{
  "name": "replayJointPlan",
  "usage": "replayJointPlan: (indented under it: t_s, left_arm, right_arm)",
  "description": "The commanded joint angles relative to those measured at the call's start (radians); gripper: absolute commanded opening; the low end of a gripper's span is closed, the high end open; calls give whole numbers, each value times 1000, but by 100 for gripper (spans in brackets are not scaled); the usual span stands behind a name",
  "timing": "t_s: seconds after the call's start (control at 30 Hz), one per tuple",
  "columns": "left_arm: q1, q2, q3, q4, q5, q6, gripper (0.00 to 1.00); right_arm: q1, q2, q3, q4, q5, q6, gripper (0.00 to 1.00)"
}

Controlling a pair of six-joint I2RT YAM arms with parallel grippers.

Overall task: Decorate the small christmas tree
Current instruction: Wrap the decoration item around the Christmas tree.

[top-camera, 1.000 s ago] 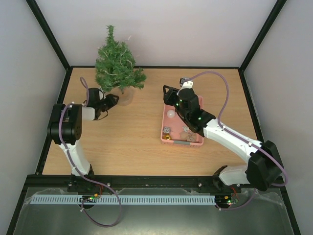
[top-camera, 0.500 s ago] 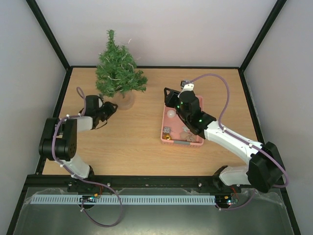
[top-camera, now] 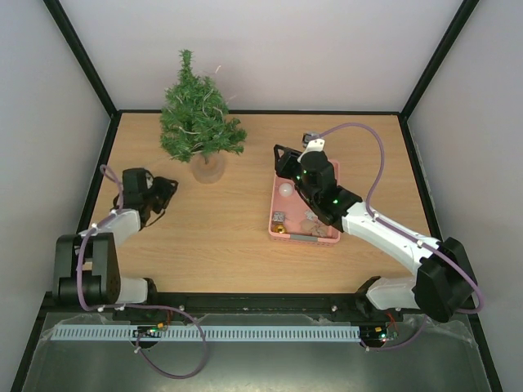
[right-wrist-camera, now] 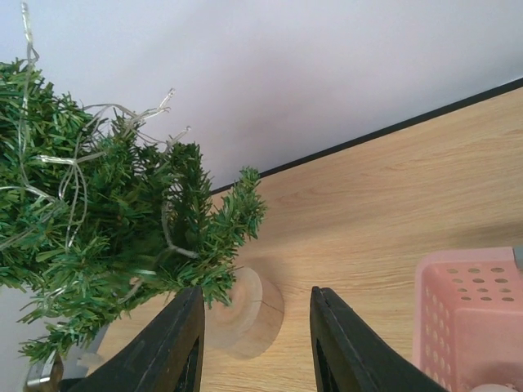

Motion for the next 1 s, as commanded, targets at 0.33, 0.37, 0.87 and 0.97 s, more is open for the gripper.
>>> replayJointPlan:
  t_s: [0.33,0.37,0.87,0.97]
  left_arm:
    - [132,-97,-30,-163,100,14,42]
    - [151,-111,-36,-164,95,10,42]
    - [332,-352,-30,-183,106,-174,51]
    - [336,-304,36,-140,75,-88,52]
  right_arm:
    - [-3,73,14,71,-90,119,32]
    - [-2,77,18,68,-93,127,32]
    - [116,286,101,109,-99,287,29]
    - [139,343,143,104,-105,304,31]
